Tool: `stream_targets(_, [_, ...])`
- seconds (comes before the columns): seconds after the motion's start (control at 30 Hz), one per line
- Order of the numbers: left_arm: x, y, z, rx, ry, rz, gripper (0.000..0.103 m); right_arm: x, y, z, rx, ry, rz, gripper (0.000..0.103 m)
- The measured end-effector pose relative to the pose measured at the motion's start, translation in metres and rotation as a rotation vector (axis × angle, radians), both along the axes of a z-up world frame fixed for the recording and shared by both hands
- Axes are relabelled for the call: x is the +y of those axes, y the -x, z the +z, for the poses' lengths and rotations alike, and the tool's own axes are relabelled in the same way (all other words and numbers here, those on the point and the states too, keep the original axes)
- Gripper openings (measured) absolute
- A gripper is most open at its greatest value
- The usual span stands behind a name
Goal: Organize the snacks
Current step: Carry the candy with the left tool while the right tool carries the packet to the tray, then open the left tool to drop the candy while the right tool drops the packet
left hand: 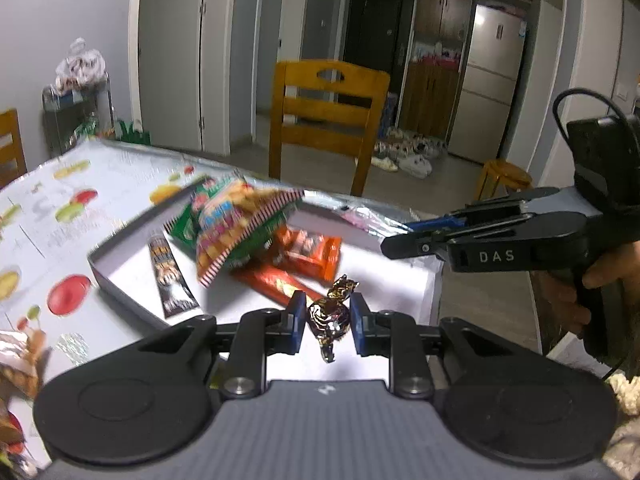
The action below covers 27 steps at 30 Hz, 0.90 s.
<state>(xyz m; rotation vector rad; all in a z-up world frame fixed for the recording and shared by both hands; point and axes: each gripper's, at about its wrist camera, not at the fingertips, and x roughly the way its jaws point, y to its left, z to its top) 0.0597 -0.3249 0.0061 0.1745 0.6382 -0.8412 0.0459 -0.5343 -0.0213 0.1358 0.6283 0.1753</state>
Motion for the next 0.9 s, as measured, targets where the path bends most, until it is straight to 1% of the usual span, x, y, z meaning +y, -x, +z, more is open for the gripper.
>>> stream_targets(0.13, [-0.007,-0.002,-0.009,0.018,-0.028,0.015,0.021,-0.001,-0.004,-0.009,0.028,0.013,-0.02,0.023])
stream_targets(0.33, [-0.01,-0.007,-0.016,0.043,-0.042,0.014,0.021,-0.001,-0.009,-0.016,0.058,0.04,-0.018,0.023])
stream_targets(0.63, [-0.01,-0.001,-0.019,0.079,-0.031,-0.047,0.021,0.0,-0.011,-0.021,0.082,0.059,-0.009,0.023])
stream_targets(0.9, [-0.013,-0.001,-0.028,0.103,-0.046,-0.052,0.021,0.003,-0.015,-0.022,0.097,0.068,-0.005,0.025])
